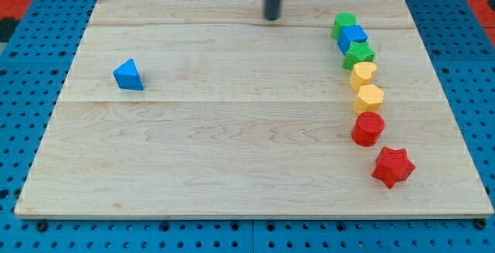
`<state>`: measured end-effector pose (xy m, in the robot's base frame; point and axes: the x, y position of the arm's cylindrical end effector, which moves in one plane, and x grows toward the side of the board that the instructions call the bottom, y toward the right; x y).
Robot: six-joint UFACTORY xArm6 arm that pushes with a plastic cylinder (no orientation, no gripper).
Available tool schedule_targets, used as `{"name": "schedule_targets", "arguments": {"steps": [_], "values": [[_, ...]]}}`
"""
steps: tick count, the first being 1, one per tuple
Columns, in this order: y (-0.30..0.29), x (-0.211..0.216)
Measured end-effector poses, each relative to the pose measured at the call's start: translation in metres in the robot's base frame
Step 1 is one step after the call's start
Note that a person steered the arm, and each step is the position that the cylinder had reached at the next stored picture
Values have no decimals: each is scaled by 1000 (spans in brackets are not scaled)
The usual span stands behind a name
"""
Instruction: Push the triangle towards the up
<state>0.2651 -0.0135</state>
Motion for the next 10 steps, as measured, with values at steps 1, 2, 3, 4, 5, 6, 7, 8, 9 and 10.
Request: {"name": "schedule_targets", "arguments": {"steps": [1, 2, 3, 4, 5, 6, 7, 8, 9, 10], "values": [[-118, 47], [-157, 101], [-170, 124], [-185, 152], [-147, 162], [-119, 216], [-206, 238], [-212, 193], [-159, 133], [-136, 80]]}}
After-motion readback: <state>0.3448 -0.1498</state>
